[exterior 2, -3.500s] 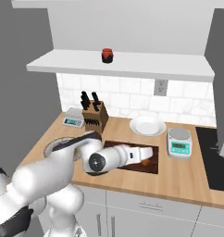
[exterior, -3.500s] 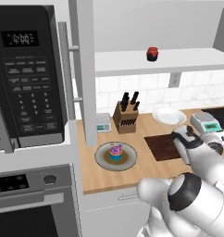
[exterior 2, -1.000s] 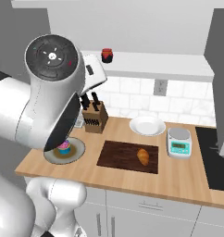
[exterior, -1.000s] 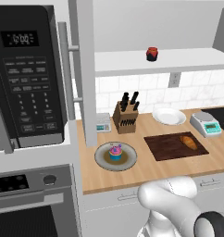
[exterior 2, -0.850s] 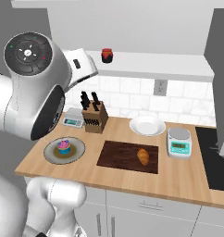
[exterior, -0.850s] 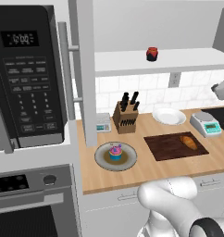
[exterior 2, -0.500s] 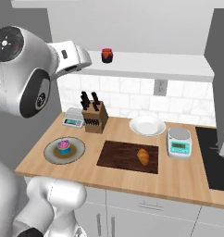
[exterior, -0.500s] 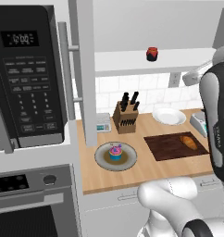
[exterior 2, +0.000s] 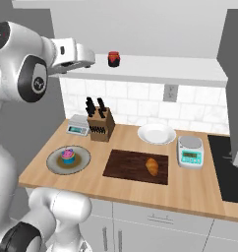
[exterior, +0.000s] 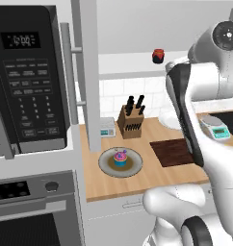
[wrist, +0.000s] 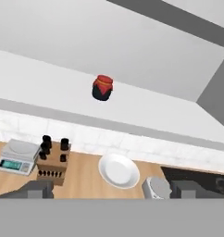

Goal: From the different types of pastries on the counter, select a croissant and place it on the cutting board. Then retrieve a jar of jam from the cabinet and place it alongside the croissant on the cutting board.

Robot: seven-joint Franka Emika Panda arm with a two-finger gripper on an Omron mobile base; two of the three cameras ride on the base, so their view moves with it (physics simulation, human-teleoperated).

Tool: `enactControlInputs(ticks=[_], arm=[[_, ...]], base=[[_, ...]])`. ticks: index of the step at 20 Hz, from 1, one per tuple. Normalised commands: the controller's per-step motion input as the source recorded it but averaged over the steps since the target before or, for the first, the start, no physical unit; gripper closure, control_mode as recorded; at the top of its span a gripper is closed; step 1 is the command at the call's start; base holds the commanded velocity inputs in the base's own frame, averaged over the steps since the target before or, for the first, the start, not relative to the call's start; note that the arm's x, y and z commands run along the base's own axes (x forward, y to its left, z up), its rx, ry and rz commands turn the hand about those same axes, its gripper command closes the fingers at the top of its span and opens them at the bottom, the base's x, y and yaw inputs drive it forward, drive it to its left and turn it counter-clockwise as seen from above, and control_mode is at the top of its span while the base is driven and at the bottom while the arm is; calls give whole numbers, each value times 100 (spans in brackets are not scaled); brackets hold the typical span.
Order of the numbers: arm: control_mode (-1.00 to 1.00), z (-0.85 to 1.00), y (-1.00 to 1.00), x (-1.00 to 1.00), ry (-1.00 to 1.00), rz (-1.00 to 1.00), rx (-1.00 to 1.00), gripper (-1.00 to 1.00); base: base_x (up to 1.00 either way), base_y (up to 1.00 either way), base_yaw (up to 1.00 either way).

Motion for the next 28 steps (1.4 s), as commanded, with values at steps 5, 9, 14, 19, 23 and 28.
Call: enactControlInputs(ticks=[5,9,14,19,23,28], arm=[[-100,-2,7,62,4,-23,6,-100],[-100,0,2,86,4,-19,10,-100],[-100,0,0,82,7,-17,14,-100],[-100,-9,0,49,0,-11,2,-100],[-100,-37,3,-13,-23,0,-18,-100],[-100,-40,0,-24,-35,3,-19,-100]], base=[[0,0,0],[0,0,0],[0,0,0],[0,0,0],[0,0,0],[0,0,0]])
